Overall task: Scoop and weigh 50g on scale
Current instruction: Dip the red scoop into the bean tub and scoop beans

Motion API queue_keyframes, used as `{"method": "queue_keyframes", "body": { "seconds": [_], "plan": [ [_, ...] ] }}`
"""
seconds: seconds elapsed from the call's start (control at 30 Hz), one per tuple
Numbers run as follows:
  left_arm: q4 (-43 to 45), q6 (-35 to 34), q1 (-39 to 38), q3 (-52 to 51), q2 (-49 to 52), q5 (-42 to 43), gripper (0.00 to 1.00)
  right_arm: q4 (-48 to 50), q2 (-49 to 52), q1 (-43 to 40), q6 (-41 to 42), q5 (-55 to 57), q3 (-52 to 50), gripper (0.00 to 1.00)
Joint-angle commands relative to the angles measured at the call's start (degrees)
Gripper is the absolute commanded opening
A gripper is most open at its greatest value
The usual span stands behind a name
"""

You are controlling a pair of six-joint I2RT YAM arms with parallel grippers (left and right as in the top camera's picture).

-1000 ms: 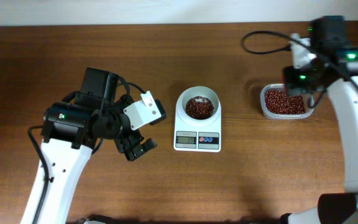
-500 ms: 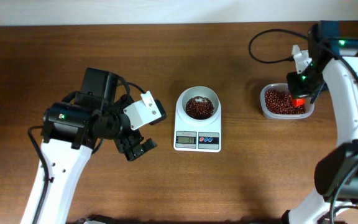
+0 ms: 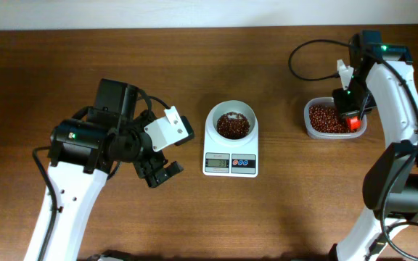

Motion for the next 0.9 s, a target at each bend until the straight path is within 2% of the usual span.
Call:
{"method": "queue_keyframes", "body": {
  "seconds": [0.0, 0.2, 0.87],
  "plan": [
    [0.0, 0.5, 0.2, -0.4, -1.0, 0.2, 0.99, -0.2, 1.3, -0.1, 0.0, 1.5, 0.6, 0.04],
    [0.0, 0.5, 0.2, -0.4, -1.0, 0.2, 0.99, -0.3, 1.3, -0.2, 0.0, -0.2, 0.6, 0.04],
    [0.0, 0.5, 0.2, -0.4, -1.0, 0.2, 0.99, -3.3, 1.3, -5.2, -3.5, -22.4, 0.6, 0.04]
  ]
}}
